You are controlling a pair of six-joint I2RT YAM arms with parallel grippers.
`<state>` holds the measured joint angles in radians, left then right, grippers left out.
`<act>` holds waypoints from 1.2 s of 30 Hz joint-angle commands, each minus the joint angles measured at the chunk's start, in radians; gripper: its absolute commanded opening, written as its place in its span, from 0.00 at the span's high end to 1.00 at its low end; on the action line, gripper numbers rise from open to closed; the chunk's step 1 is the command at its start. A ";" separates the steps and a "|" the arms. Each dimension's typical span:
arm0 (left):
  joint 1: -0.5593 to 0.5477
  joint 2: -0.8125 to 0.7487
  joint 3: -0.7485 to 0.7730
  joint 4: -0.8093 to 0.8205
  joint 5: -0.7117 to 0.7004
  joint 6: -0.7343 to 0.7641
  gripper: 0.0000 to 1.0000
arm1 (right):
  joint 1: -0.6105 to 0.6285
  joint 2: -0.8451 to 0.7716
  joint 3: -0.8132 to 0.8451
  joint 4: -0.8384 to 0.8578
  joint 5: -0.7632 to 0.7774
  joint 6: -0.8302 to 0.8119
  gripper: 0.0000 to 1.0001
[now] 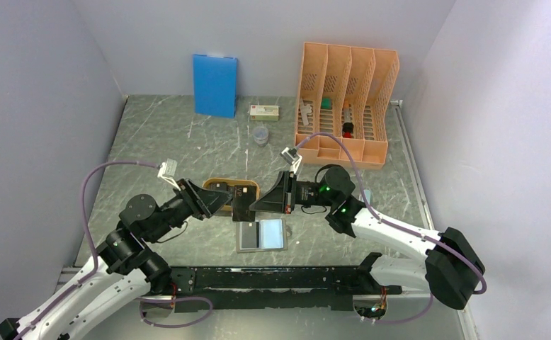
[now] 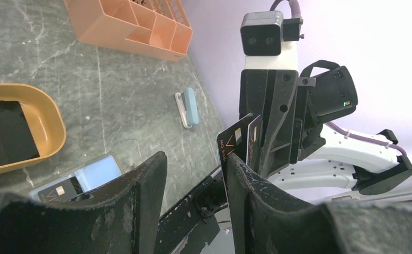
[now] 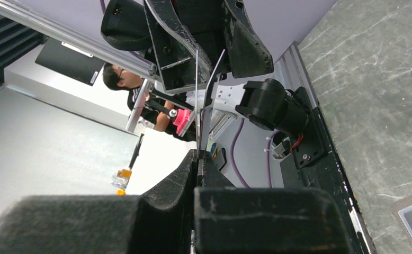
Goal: Put the credit cards into the card holder
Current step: Pick up the credit card from the storage box.
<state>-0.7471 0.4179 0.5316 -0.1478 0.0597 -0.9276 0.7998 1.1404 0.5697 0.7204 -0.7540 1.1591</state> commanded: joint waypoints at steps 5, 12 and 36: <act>0.006 0.014 -0.064 0.184 0.149 -0.040 0.51 | 0.003 -0.024 -0.006 0.093 -0.014 0.016 1.00; 0.006 0.042 -0.097 0.291 0.253 -0.069 0.59 | 0.003 -0.028 -0.006 0.098 -0.011 0.016 1.00; 0.006 0.072 0.002 -0.028 -0.209 0.049 0.95 | -0.068 0.253 0.022 0.291 0.014 0.102 1.00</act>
<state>-0.7479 0.4763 0.4908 -0.0906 0.0311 -0.9386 0.7666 1.3331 0.5591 0.8604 -0.7063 1.2129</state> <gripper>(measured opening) 0.057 0.010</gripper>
